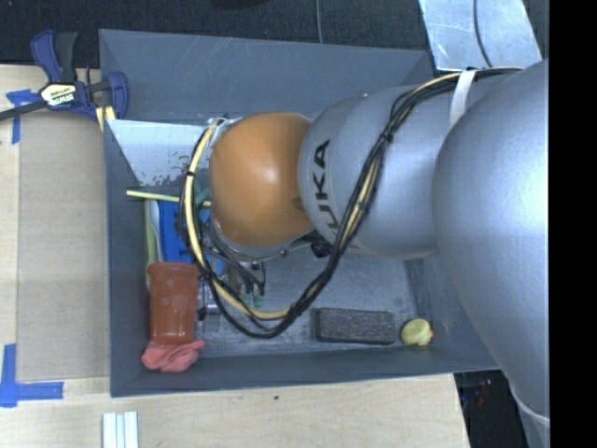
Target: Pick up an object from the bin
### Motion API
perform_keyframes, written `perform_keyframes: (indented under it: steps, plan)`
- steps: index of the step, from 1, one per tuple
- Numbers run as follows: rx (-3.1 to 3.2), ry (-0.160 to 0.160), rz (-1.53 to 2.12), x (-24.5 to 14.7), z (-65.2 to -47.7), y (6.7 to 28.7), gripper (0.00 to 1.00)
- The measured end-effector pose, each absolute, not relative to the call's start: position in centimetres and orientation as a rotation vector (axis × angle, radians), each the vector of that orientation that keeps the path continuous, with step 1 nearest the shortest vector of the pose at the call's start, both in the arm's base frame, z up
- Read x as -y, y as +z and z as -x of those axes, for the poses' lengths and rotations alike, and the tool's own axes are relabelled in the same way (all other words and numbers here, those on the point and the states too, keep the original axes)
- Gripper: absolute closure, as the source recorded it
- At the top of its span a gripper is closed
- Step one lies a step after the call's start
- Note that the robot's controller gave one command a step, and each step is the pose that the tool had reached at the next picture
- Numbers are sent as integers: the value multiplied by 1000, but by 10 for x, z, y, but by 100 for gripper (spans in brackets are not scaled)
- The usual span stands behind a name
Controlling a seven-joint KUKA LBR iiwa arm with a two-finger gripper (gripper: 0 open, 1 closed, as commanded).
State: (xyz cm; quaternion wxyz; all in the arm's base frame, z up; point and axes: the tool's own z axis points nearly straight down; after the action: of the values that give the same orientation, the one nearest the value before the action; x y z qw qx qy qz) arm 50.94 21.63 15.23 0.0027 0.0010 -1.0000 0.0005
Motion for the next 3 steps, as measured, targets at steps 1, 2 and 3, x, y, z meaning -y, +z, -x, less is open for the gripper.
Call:
perform_keyframes:
  steps: [1, 2, 3]
  plan:
    - [3144, -2, 1, -216, -512, 156, 0]
    - [3147, 1, -127, -224, -550, 99, 0]
    - [3127, -5, -419, -186, -550, 72, 0]
